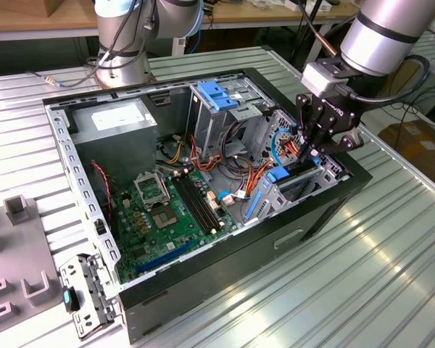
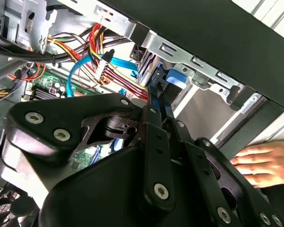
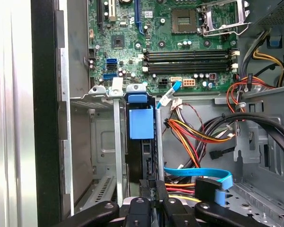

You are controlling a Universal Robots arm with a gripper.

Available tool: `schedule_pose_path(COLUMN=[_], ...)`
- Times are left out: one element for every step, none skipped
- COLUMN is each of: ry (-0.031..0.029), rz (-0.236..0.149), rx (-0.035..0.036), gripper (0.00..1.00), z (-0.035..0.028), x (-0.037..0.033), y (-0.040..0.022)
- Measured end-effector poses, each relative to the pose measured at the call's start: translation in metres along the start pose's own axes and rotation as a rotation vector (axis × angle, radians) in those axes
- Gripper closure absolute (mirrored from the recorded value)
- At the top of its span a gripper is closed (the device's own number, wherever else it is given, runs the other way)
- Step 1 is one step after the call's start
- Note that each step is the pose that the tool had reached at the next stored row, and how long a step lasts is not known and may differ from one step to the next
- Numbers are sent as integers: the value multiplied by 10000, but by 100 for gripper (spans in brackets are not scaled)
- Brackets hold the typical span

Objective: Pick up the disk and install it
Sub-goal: 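Insert the first disk wire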

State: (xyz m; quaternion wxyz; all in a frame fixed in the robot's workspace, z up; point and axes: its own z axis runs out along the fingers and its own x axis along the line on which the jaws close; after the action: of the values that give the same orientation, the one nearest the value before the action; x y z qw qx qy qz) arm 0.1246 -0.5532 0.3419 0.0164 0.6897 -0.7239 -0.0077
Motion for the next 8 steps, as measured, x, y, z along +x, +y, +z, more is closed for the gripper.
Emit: schedule_pose_path(ry=[6, 6, 4, 0, -12, -18, -9, -1], rz=[0, 1, 0, 0, 0, -1, -1, 0], rx=[-1, -1, -2, -2, 4, 6, 7, 7], gripper=[84, 84, 84, 84, 84, 83, 76, 76], z=[12, 25, 26, 28, 25, 7, -34, -96], x=[0, 0, 0, 0, -1, 0, 0, 1], y=[0, -1, -1, -1, -1, 0, 1, 3])
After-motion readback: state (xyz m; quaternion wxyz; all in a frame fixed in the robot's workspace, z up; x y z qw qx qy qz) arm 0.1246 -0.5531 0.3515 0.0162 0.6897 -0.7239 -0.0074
